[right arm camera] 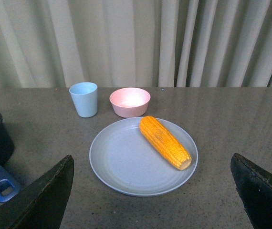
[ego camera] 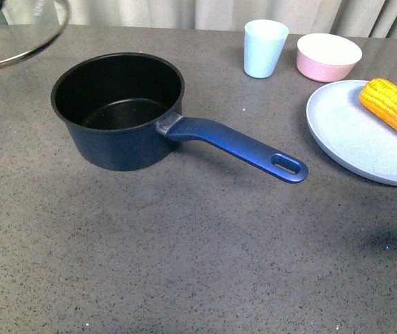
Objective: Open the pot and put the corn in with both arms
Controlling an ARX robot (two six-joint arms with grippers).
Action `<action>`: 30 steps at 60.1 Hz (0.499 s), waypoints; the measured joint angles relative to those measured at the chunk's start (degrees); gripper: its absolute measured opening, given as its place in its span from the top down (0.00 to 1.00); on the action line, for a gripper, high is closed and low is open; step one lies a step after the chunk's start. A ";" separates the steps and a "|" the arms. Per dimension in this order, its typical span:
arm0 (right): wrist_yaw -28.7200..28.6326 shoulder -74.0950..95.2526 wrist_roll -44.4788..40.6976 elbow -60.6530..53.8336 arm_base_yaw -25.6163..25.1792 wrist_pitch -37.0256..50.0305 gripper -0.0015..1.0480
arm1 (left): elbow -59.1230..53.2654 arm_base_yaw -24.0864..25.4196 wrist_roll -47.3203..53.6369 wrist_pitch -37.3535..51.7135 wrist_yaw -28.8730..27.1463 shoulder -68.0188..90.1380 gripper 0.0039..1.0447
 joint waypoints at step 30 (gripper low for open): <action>0.00 0.00 0.00 0.00 0.00 0.00 0.09 | -5.01 7.89 1.75 8.41 -0.02 9.51 0.43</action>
